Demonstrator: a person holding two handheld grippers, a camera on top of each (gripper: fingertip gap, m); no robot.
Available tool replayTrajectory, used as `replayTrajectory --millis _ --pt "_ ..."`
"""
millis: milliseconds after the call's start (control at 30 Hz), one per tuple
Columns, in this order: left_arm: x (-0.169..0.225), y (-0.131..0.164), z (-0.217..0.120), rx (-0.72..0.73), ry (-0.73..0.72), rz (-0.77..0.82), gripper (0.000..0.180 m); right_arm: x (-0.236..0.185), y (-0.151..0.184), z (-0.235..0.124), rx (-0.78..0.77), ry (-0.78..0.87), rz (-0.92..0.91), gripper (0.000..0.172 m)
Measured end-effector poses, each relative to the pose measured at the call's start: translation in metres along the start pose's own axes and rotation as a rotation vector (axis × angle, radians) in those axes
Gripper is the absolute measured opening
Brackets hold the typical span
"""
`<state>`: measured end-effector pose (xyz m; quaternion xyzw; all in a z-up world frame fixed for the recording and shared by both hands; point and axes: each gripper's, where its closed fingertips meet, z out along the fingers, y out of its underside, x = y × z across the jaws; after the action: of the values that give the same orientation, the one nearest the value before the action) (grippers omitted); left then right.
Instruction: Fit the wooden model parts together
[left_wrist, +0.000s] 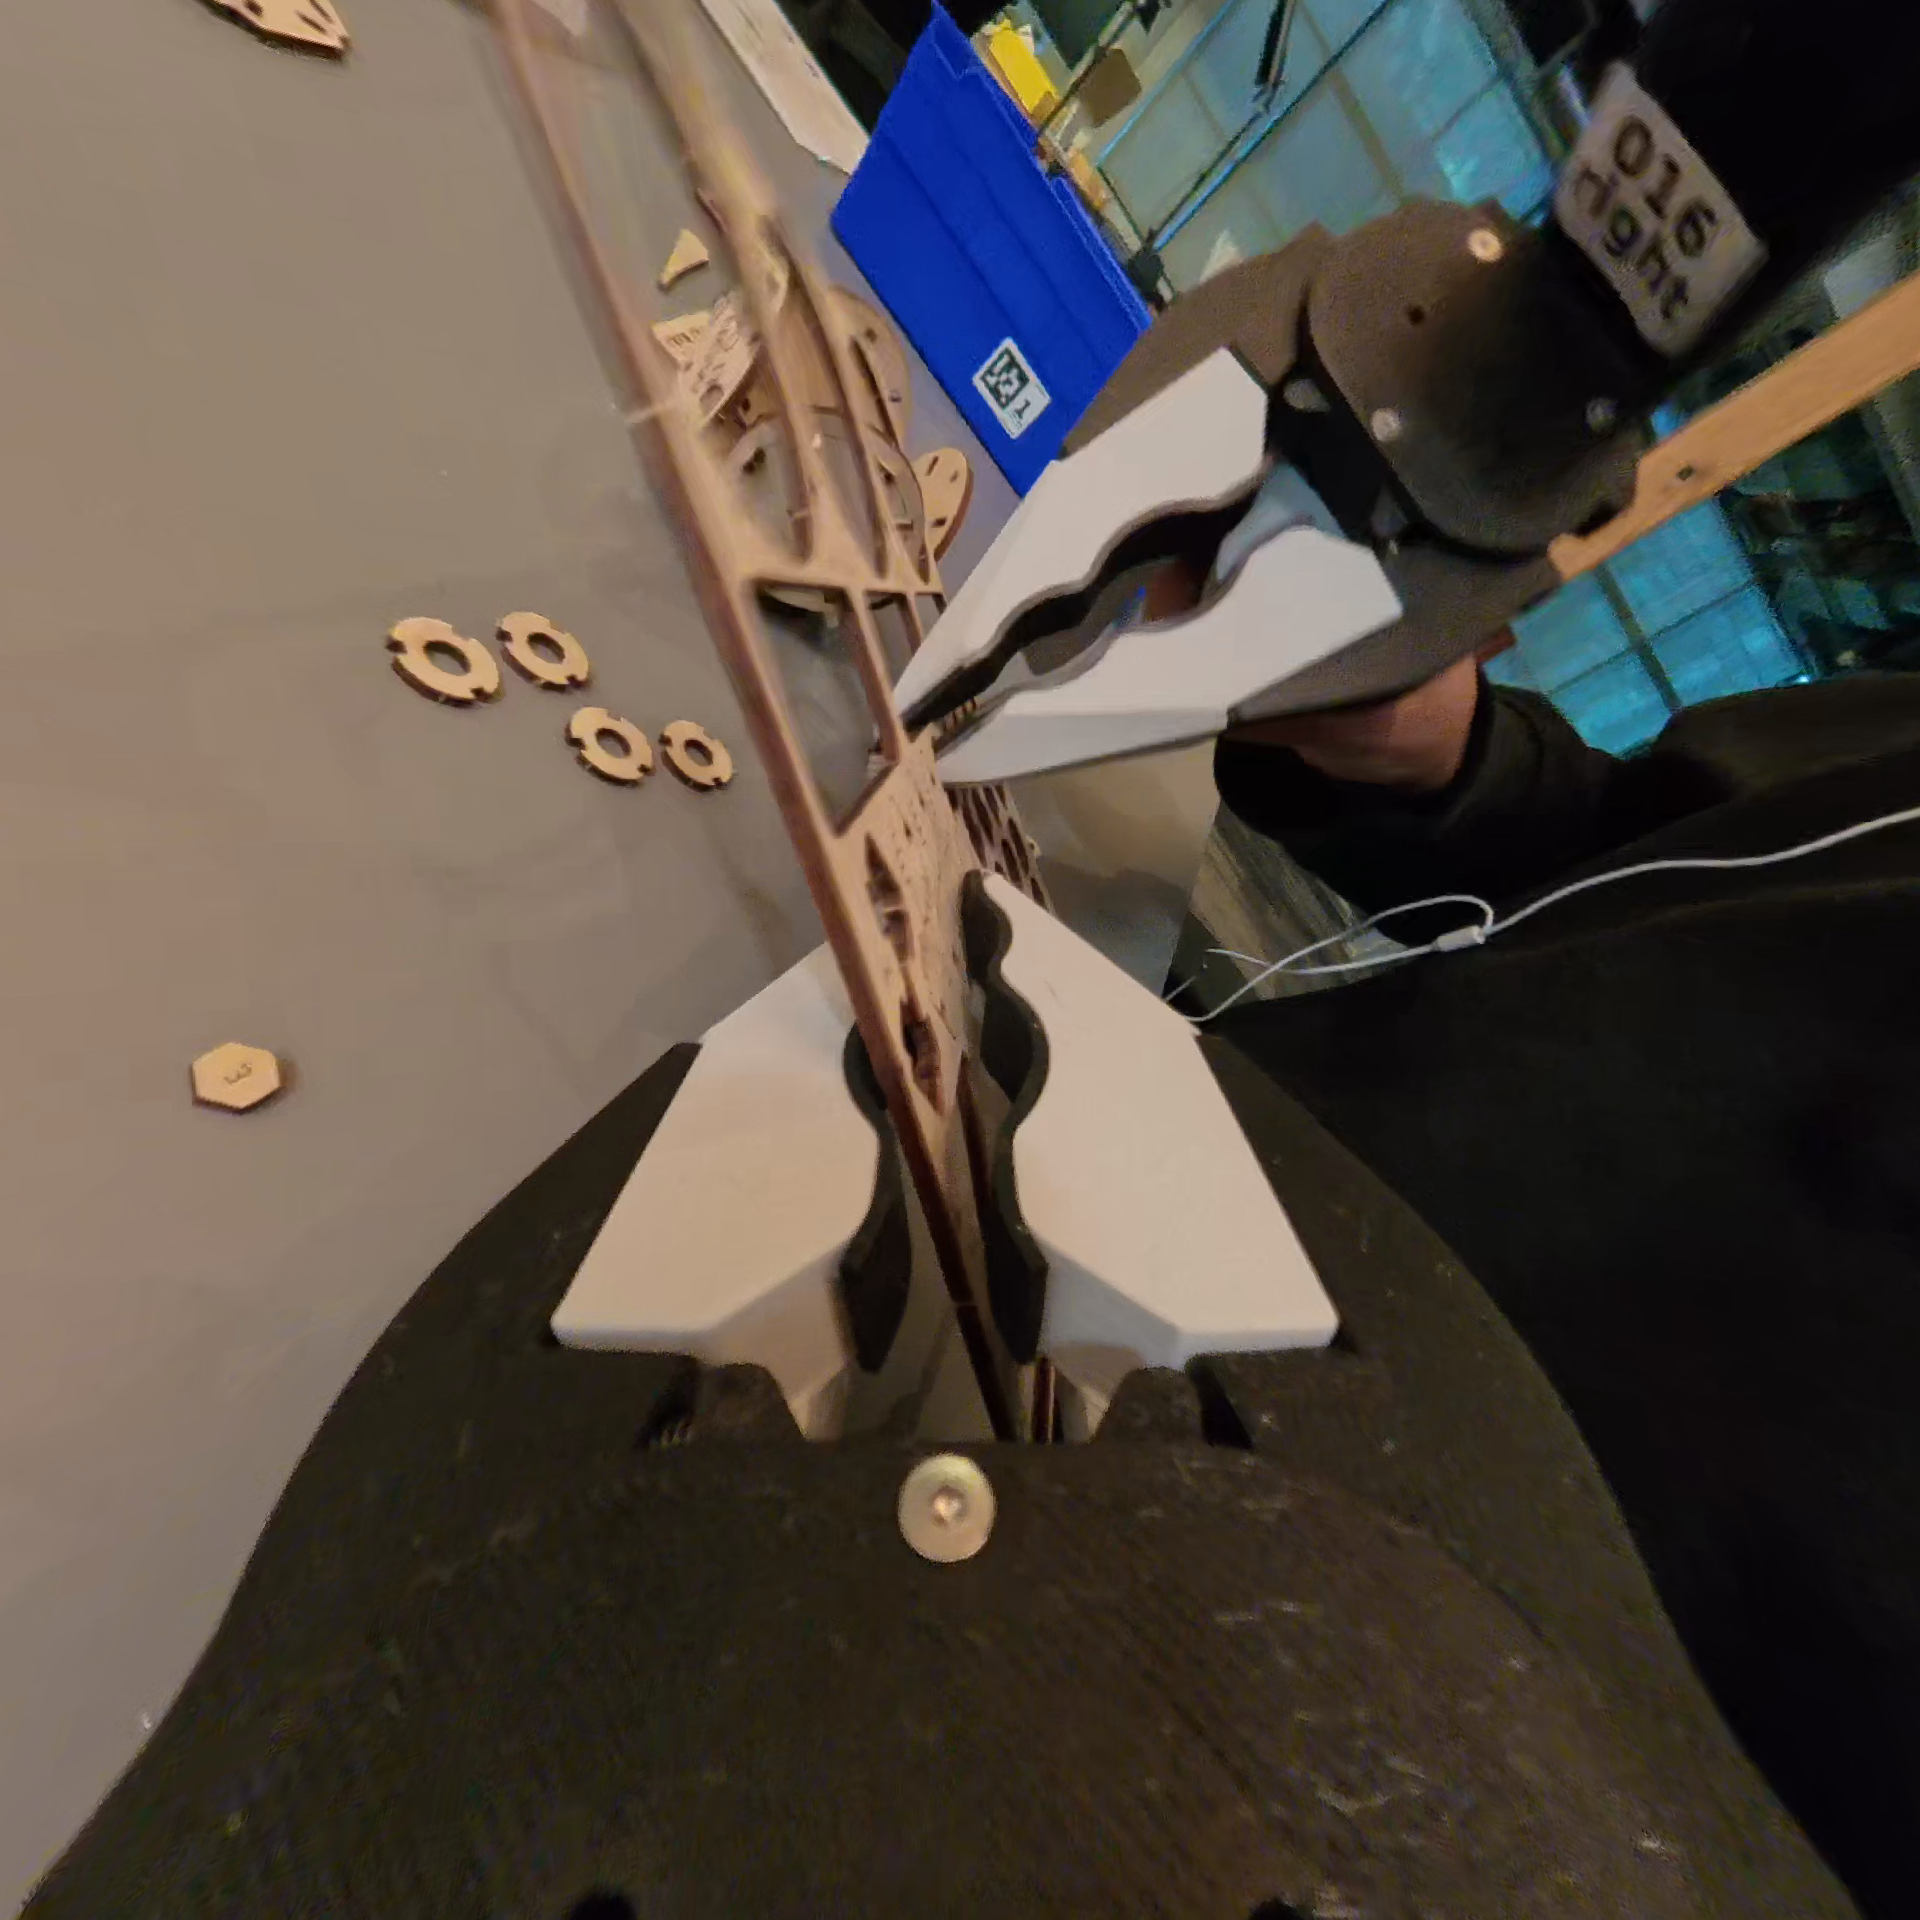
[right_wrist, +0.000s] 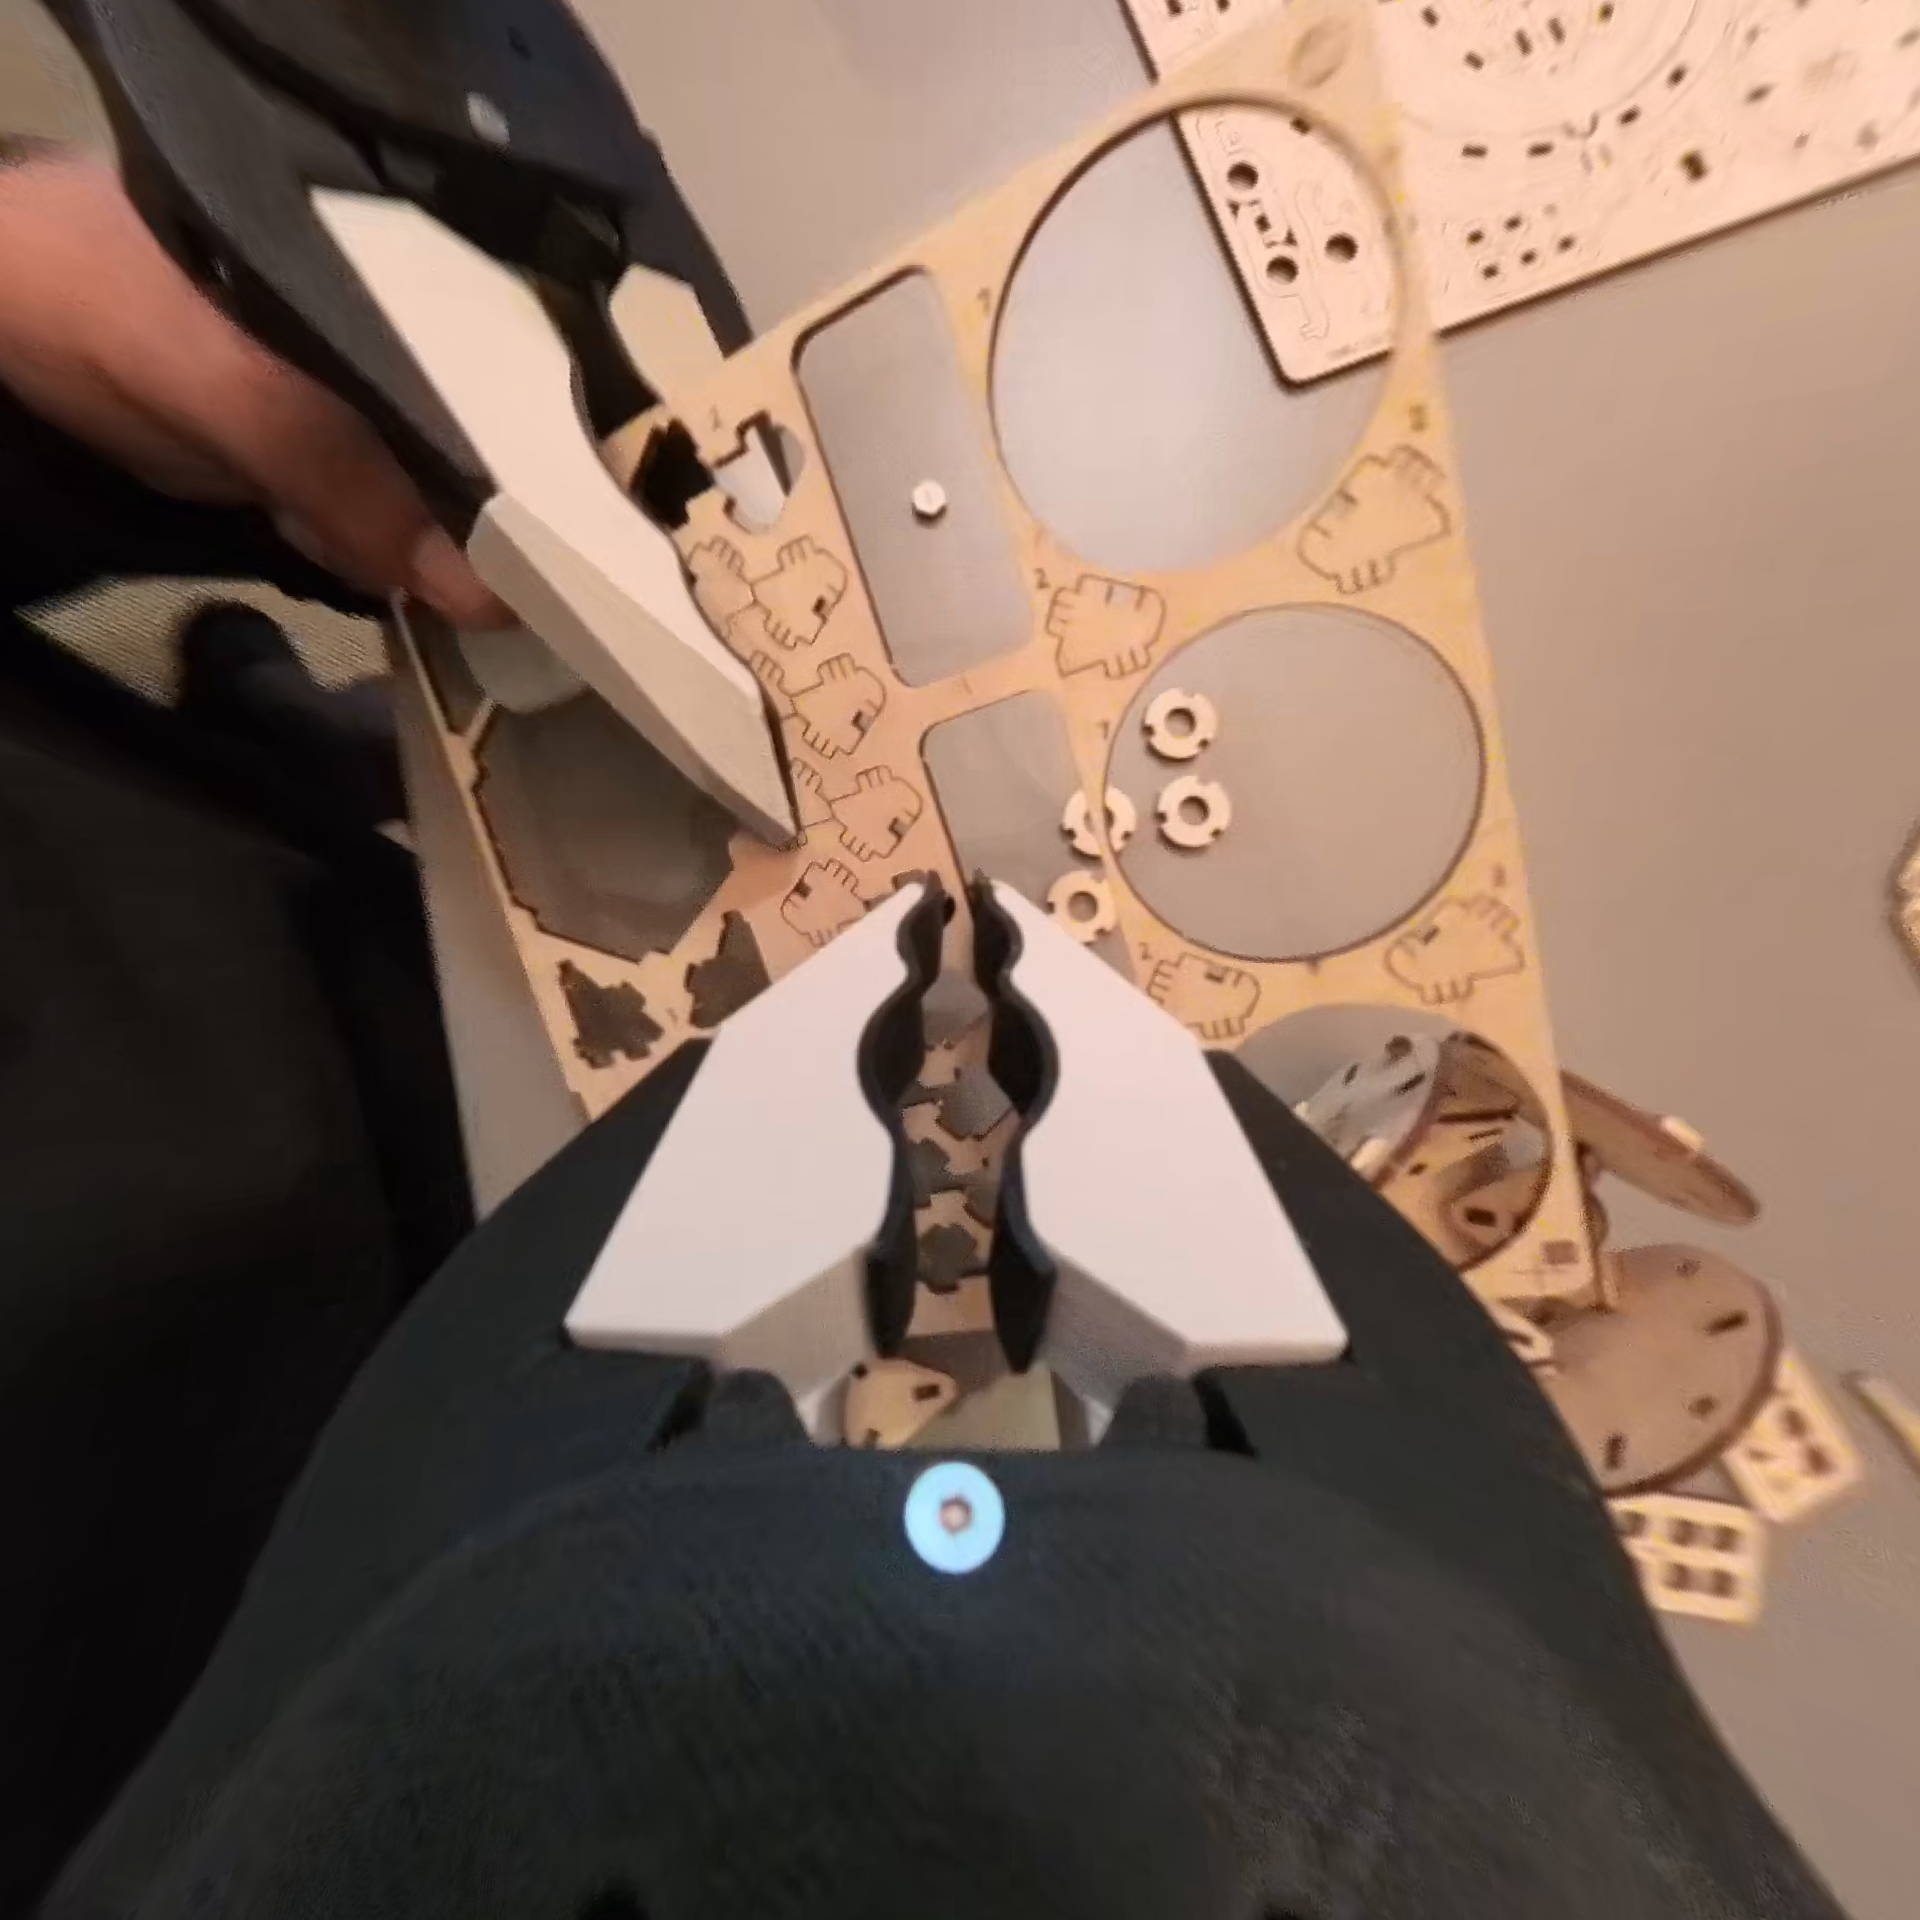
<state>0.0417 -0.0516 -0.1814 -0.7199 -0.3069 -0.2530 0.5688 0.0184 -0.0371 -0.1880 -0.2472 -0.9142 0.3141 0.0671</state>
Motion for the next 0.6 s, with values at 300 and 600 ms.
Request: replayTrajectory --millis 300,600 --pt "0.002 -0.01 -0.006 0.065 0.035 -0.022 0.001 -0.002 -0.018 -0.023 0.072 -0.007 -0.033 0.012" --pt "0.004 -0.011 -0.006 0.062 0.055 -0.012 0.001 -0.015 -0.016 -0.017 0.062 -0.015 -0.136 0.038"
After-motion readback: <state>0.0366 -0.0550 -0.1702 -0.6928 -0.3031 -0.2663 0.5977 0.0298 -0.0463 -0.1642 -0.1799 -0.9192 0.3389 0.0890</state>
